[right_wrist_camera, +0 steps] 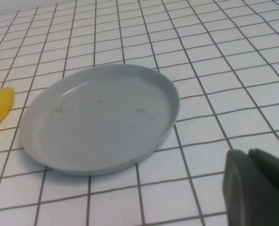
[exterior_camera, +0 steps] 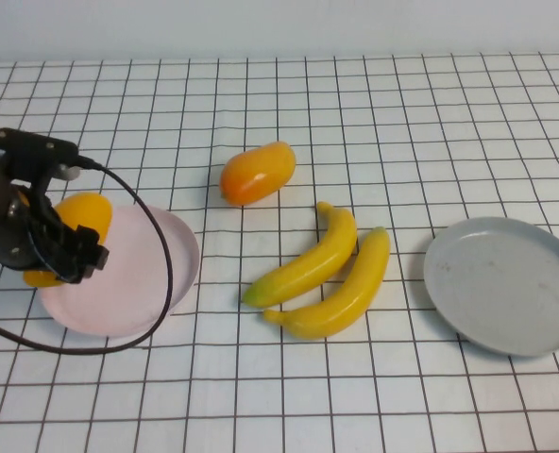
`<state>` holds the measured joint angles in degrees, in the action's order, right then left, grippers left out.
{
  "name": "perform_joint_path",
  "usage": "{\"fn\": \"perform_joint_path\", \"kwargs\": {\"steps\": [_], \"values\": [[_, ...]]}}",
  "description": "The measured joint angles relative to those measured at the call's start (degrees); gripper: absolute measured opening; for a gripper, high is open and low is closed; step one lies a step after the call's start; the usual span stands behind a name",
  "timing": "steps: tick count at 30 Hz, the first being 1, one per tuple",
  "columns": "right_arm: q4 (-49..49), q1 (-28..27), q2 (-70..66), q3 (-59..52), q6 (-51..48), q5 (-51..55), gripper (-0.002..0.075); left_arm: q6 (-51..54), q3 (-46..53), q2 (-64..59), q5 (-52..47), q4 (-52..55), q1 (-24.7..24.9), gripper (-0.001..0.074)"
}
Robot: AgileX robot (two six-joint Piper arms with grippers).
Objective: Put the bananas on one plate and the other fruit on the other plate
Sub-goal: Put one type of fruit in the left plate
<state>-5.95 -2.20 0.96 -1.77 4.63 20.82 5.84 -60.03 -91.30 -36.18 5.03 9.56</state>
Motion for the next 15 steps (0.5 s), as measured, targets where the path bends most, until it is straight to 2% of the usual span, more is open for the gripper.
{"fn": "perform_joint_path", "kwargs": {"steps": [12,15], "values": [[0.0,0.0,0.0,0.0,0.0,0.0,-0.0016,-4.2,0.2,-3.7,0.3,0.0,-1.0,0.0517],[0.0,0.0,0.0,0.0,0.0,0.0,-0.0016,-3.9,0.2,-3.7,1.6,-0.4,-1.0,0.0551]]}}
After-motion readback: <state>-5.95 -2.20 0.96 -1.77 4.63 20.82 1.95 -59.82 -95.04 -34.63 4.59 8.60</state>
